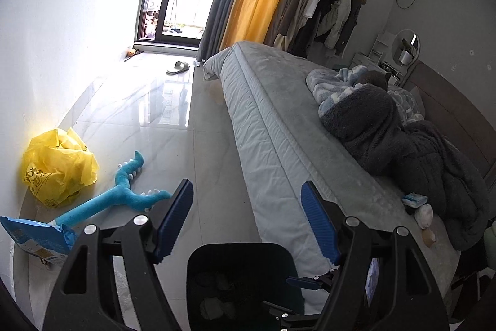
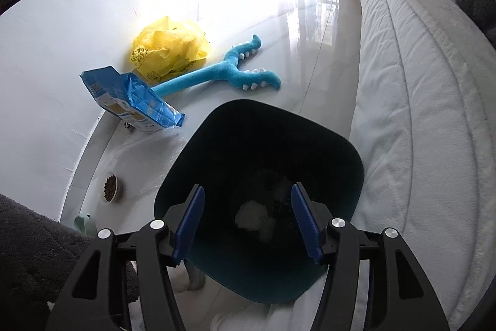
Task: Collect trash
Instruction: 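Move both tools back toward the tissue ball and cardboard ring on the bed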
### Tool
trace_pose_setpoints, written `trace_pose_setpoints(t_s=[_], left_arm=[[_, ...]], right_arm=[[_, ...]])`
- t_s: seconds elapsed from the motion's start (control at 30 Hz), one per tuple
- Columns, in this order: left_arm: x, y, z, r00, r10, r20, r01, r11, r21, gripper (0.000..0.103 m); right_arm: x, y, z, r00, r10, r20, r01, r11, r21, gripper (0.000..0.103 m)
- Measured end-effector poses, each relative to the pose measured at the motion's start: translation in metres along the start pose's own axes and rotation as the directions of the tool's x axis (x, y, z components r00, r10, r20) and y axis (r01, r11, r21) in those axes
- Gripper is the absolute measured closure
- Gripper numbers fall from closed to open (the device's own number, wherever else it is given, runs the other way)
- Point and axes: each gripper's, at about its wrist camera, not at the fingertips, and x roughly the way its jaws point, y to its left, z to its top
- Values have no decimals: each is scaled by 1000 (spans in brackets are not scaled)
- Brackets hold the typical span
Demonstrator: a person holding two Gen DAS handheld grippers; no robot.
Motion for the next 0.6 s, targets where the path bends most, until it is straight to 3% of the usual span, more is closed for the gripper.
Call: trace_pose_setpoints(t_s=[0.33, 0.6], left_arm=[[9, -49, 5, 999, -36, 5, 36, 998, 49, 29], [23, -89, 0, 997, -77, -6, 77, 994, 82, 28]], right_arm=[[-80, -16, -2, 982, -4, 187, 5, 1000, -5, 41], [-119, -48, -14, 963, -82, 256, 76, 997, 32, 40]])
